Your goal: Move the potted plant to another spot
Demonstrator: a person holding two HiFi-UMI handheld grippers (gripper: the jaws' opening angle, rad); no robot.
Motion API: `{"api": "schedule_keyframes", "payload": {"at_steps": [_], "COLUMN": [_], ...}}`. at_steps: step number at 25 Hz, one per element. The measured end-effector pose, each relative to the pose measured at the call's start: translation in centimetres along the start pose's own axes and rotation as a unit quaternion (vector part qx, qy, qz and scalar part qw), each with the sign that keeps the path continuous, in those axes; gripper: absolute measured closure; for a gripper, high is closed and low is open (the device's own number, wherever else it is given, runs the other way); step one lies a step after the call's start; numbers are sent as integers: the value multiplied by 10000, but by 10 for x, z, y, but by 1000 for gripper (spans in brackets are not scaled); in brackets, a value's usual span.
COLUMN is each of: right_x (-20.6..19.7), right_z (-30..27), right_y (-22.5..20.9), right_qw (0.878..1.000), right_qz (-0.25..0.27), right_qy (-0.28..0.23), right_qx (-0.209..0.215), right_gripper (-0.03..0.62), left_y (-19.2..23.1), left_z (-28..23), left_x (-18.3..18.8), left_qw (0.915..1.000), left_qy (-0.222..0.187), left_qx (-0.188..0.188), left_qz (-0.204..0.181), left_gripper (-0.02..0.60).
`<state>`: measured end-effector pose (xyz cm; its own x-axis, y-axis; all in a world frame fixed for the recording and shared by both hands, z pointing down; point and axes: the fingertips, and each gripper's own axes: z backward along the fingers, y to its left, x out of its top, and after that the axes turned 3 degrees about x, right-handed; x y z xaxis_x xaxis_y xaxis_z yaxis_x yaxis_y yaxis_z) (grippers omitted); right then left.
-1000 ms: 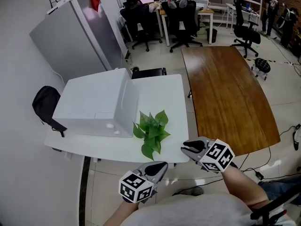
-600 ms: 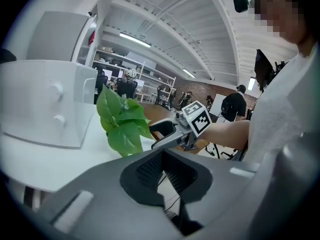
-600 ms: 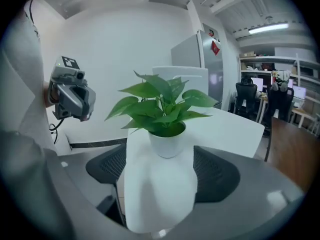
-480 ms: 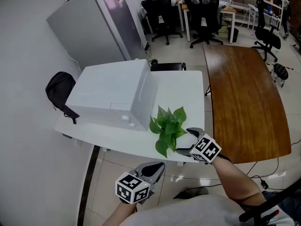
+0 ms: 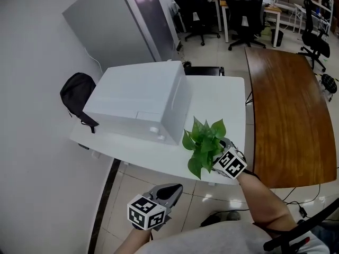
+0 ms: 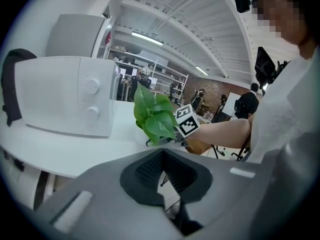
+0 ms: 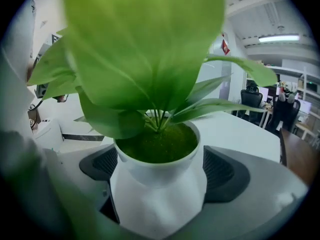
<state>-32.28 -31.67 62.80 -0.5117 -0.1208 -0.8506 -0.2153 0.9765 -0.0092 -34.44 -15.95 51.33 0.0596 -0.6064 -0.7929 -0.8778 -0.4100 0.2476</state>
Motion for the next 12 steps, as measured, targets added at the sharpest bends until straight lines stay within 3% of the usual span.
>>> {"api": "schedule_keyframes", "payload": {"at_steps": [3,6,12], "right_x": [-1,-1,-2], "right_z": [-11,-13,-15], "right_y": [2,2,0], "right_qw": [10000,10000,10000], "right_qz": [17,31,6], "right_qy": [-1,-18,-49], "right_qx": [-18,-29,-56], "right_gripper": [74,125,125], "left_y": [8,12,19], "left_z": [3,5,3], "left_x": [-3,-3,-2], "left_qw": [10000,10000,10000], "left_qy": [9,15,14], "left_qx": [23,63,78], "left_qz": [-11,-14,-30], "left_gripper": [586,586,586]}}
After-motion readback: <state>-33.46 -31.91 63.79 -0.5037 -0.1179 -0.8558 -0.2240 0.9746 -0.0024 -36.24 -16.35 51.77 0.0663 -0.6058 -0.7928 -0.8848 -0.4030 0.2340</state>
